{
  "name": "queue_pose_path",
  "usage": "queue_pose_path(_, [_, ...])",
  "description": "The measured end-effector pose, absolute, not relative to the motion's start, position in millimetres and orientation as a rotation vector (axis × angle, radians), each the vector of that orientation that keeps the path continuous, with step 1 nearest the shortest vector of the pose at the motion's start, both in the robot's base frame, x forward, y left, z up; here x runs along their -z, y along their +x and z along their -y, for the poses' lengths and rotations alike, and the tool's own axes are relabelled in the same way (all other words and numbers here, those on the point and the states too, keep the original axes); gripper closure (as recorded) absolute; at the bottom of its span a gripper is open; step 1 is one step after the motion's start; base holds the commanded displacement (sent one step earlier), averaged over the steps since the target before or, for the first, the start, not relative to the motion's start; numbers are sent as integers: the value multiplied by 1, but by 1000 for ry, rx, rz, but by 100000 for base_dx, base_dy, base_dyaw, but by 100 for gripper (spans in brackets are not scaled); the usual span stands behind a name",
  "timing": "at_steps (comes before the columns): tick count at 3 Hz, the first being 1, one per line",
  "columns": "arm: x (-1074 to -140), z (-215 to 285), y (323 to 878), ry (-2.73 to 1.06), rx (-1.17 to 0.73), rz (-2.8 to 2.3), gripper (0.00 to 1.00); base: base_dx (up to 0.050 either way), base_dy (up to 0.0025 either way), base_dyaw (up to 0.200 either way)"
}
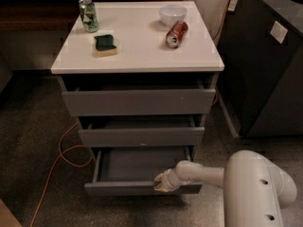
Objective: Place coke can into bottom drawer
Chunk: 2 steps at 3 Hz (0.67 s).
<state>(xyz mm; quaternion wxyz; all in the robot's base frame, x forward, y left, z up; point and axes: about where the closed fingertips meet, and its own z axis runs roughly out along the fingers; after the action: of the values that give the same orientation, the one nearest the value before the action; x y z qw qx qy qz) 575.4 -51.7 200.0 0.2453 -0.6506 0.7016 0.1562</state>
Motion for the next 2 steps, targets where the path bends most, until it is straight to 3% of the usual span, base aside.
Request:
queue_pose_path(1, [-200, 52, 575, -1776, -426, -1915, 84, 0, 0, 0])
queue_pose_path(2, [-200, 52, 575, -1776, -426, -1915, 61, 0, 0, 0])
